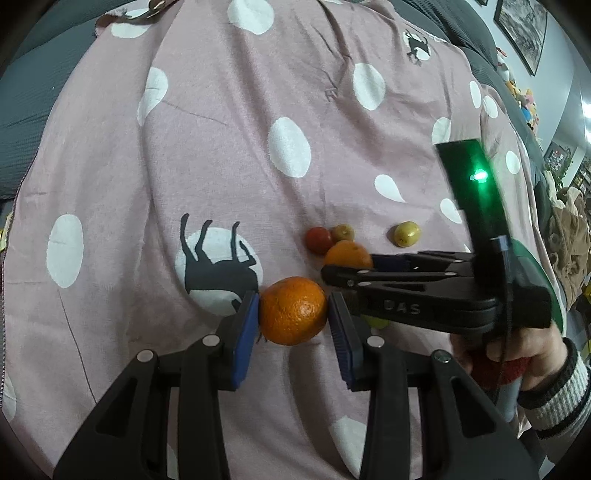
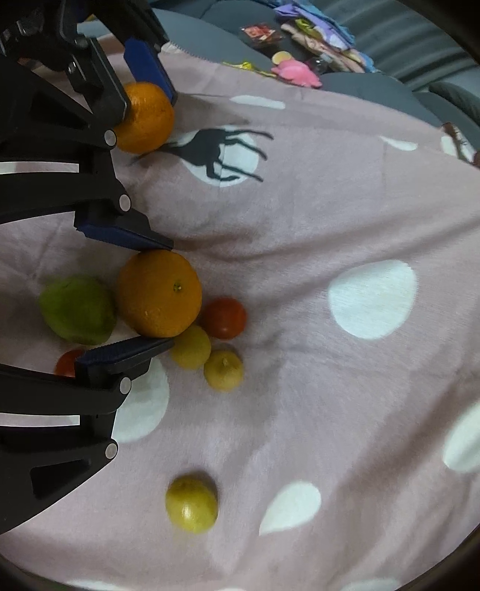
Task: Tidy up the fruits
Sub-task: 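Grasp a mandarin orange with the left tool while the right tool grasps another, then carry both mandarins into the green bowl and open both tools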
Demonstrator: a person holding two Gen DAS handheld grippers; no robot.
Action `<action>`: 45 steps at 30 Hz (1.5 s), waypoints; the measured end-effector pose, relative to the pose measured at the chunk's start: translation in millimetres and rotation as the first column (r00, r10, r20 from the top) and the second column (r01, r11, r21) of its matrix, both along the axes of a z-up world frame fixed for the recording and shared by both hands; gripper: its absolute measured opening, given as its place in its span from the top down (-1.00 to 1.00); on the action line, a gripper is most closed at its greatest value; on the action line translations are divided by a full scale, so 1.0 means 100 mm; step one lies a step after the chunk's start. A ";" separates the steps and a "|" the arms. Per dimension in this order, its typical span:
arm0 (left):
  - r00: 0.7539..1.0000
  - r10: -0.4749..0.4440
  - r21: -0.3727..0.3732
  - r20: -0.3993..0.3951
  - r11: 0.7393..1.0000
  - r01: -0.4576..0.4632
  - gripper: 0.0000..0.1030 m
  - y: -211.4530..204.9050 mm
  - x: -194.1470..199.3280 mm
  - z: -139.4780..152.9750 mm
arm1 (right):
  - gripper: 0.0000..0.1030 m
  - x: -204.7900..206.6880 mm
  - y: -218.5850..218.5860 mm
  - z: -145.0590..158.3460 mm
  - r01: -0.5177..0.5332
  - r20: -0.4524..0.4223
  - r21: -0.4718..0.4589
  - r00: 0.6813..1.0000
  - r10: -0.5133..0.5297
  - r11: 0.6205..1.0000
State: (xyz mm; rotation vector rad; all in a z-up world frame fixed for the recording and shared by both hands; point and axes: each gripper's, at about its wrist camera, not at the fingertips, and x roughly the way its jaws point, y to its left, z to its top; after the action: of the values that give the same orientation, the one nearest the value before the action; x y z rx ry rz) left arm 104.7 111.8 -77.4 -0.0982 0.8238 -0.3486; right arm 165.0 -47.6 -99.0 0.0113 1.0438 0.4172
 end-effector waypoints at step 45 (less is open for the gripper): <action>0.905 -0.421 0.051 0.065 0.907 0.419 0.26 -2.43 -0.51 0.59 | 0.09 -1.74 -2.16 0.96 0.476 0.206 -0.010 0.861 -0.464 0.879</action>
State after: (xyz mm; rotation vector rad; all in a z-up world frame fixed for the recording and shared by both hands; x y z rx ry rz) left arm 53.6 -131.7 -18.7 0.1303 0.7735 -0.7409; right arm -8.7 -263.9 -3.1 0.1662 0.8191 -0.0617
